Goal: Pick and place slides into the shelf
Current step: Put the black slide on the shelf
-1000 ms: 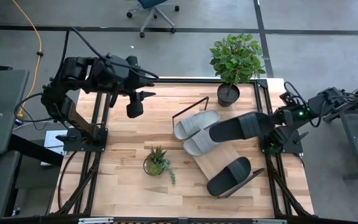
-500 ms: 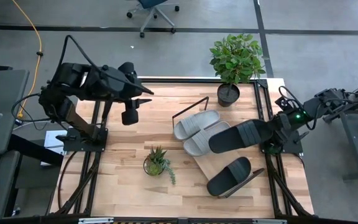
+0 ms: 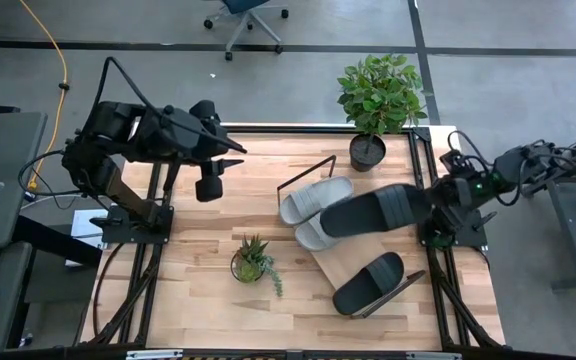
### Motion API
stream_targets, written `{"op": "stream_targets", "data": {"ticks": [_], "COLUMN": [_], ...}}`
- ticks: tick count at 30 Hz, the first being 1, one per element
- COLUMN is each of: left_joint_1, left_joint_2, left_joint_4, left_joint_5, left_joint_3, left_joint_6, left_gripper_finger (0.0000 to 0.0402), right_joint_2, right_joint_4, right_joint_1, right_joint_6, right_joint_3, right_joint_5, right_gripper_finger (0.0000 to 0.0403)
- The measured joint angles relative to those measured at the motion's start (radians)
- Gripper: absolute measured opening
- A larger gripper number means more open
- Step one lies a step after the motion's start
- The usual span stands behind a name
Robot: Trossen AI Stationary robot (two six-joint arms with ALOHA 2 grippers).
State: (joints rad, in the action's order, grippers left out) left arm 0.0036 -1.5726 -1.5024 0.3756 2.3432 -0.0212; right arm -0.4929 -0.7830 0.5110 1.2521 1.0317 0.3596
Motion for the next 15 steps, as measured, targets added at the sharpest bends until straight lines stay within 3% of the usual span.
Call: {"op": "stream_targets", "data": {"ticks": [9, 15], "left_joint_1": [0.000, 0.000], "left_joint_2": [0.000, 0.000], "left_joint_4": [0.000, 0.000], "left_joint_5": [0.000, 0.000], "left_joint_3": [0.000, 0.000], "left_joint_6": [0.001, 0.003], "left_gripper_finger": [0.0127, 0.0127], "right_joint_2": [-0.049, -0.074], "right_joint_4": [0.046, 0.138], "right_joint_1": [-0.005, -0.097], "right_joint_6": [0.004, -0.025], "right_joint_3": [0.000, 0.000], "right_joint_5": [-0.160, -0.312], "right_gripper_finger": [0.0007, 0.0007]}}
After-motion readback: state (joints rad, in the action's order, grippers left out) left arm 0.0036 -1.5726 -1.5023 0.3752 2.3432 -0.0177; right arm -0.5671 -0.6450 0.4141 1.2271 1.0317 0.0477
